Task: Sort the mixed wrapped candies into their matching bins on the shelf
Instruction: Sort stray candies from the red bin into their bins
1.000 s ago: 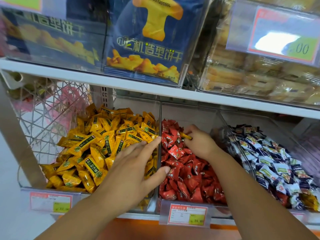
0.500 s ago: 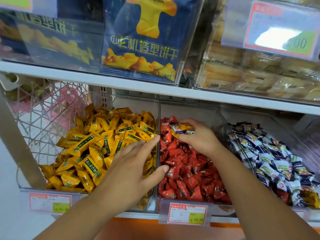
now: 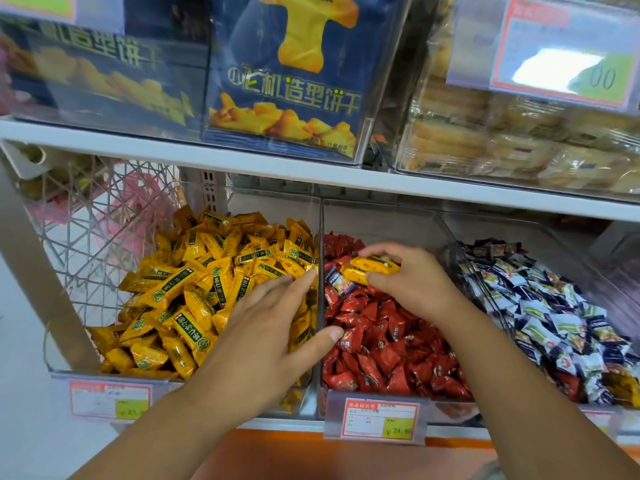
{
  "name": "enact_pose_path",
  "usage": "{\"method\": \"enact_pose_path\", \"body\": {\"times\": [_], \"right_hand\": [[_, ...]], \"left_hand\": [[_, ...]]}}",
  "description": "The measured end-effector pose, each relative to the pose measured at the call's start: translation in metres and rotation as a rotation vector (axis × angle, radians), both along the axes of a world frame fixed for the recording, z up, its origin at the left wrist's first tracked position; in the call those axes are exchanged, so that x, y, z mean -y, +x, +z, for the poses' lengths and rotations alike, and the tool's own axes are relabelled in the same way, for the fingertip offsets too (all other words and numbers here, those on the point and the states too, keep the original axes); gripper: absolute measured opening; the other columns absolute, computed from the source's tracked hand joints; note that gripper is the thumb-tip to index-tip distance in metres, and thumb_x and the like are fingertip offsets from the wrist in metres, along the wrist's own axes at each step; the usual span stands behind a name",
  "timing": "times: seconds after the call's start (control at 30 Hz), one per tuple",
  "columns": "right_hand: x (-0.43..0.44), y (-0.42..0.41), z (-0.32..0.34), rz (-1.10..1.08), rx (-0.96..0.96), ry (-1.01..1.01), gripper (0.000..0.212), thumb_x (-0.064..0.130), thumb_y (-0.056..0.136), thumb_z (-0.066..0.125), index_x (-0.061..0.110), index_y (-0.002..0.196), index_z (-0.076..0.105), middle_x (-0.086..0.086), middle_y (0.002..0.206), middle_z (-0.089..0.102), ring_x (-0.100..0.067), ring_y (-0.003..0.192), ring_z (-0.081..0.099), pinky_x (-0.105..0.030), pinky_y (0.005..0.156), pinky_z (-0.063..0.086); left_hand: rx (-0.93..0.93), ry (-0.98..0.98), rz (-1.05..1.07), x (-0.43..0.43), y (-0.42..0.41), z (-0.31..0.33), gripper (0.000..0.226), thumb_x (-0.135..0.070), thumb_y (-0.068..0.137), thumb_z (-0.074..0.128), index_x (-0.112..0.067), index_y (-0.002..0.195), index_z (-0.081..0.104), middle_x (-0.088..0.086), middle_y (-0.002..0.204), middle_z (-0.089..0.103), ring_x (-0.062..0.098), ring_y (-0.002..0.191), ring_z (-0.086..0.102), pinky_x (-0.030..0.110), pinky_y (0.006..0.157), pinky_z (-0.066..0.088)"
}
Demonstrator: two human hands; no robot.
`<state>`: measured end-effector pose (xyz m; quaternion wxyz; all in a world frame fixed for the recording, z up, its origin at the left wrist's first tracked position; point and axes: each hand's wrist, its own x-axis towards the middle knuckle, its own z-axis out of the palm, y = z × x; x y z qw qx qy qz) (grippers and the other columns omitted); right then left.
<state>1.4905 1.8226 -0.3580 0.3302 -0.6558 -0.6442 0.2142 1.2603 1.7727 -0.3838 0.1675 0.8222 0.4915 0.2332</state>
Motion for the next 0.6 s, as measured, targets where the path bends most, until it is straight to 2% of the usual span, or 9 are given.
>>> {"method": "enact_pose_path", "body": {"times": [0.1,0.2,0.27,0.33,0.4,0.43,0.5,0.53,0.6], "right_hand": [[0.003,-0.002,0.006,-0.028,-0.05,0.075,0.029,0.02,0.08,0.07,0.042,0.097,0.064,0.014,0.097,0.066,-0.007,0.08,0.062,-0.024,0.069,0.048],[0.006,-0.003,0.009,0.007,-0.055,0.014,0.026,0.023,0.08,0.071,0.038,0.101,0.065,0.015,0.101,0.065,-0.002,0.083,0.059,-0.011,0.066,0.044],[0.008,-0.005,0.012,-0.005,-0.048,0.03,0.026,0.025,0.081,0.071,0.034,0.105,0.068,0.02,0.097,0.064,0.003,0.085,0.058,-0.003,0.064,0.04],[0.009,-0.012,0.02,-0.048,-0.13,0.139,0.026,0.025,0.082,0.07,0.032,0.106,0.067,0.024,0.092,0.061,0.007,0.078,0.056,-0.002,0.059,0.039],[0.008,-0.024,0.03,-0.034,-0.239,0.212,0.027,0.023,0.084,0.069,0.038,0.106,0.065,0.025,0.09,0.06,0.011,0.07,0.056,-0.002,0.055,0.038],[0.007,-0.032,0.035,0.031,-0.264,0.206,0.031,0.023,0.086,0.068,0.044,0.108,0.063,0.027,0.093,0.061,0.015,0.072,0.056,-0.001,0.059,0.038],[0.005,-0.046,0.036,0.218,-0.297,0.102,0.043,0.028,0.089,0.067,0.054,0.119,0.052,0.027,0.113,0.06,0.016,0.094,0.057,-0.001,0.077,0.04],[0.003,-0.05,0.034,0.27,-0.304,0.057,0.047,0.03,0.09,0.066,0.054,0.126,0.048,0.024,0.125,0.057,0.012,0.107,0.056,-0.004,0.085,0.04],[0.001,-0.048,0.032,0.249,-0.274,0.046,0.046,0.028,0.094,0.06,0.047,0.133,0.046,0.02,0.134,0.051,0.006,0.114,0.051,0.0,0.085,0.038]], "left_hand": [[-0.018,0.014,-0.017,0.0,-0.004,-0.001,0.089,-0.088,0.068,0.009,-0.048,0.148,0.015,-0.037,0.137,0.015,-0.023,0.127,-0.008,0.016,0.11,0.003],[-0.025,0.029,-0.032,0.0,-0.01,-0.002,0.088,-0.088,0.072,0.012,-0.043,0.146,0.029,-0.034,0.142,0.026,-0.018,0.133,-0.003,0.018,0.113,0.004],[-0.044,0.02,-0.039,0.001,-0.012,-0.003,0.087,-0.087,0.073,0.012,-0.043,0.145,0.032,-0.033,0.145,0.026,-0.018,0.134,-0.002,0.017,0.112,0.003],[-0.065,0.024,-0.038,0.001,-0.013,-0.003,0.087,-0.087,0.073,0.011,-0.044,0.145,0.032,-0.032,0.148,0.025,-0.016,0.136,-0.002,0.018,0.114,0.002],[-0.085,0.028,-0.031,0.002,-0.012,-0.003,0.087,-0.087,0.074,0.008,-0.043,0.145,0.032,-0.032,0.149,0.023,-0.014,0.138,-0.003,0.02,0.116,0.001],[-0.093,0.028,-0.028,0.002,-0.011,-0.003,0.088,-0.087,0.074,0.007,-0.043,0.145,0.032,-0.032,0.149,0.023,-0.013,0.139,-0.002,0.022,0.117,0.002],[-0.094,0.033,-0.02,0.001,-0.01,-0.004,0.088,-0.087,0.074,0.008,-0.042,0.145,0.035,-0.03,0.149,0.026,-0.011,0.14,0.001,0.026,0.119,0.006],[-0.092,0.035,-0.017,0.001,-0.009,-0.004,0.088,-0.087,0.074,0.008,-0.041,0.144,0.036,-0.03,0.149,0.028,-0.01,0.14,0.003,0.027,0.12,0.008],[-0.097,0.036,-0.014,0.001,-0.009,-0.003,0.088,-0.086,0.074,0.009,-0.041,0.144,0.036,-0.03,0.149,0.028,-0.01,0.14,0.003,0.026,0.119,0.007]]}}
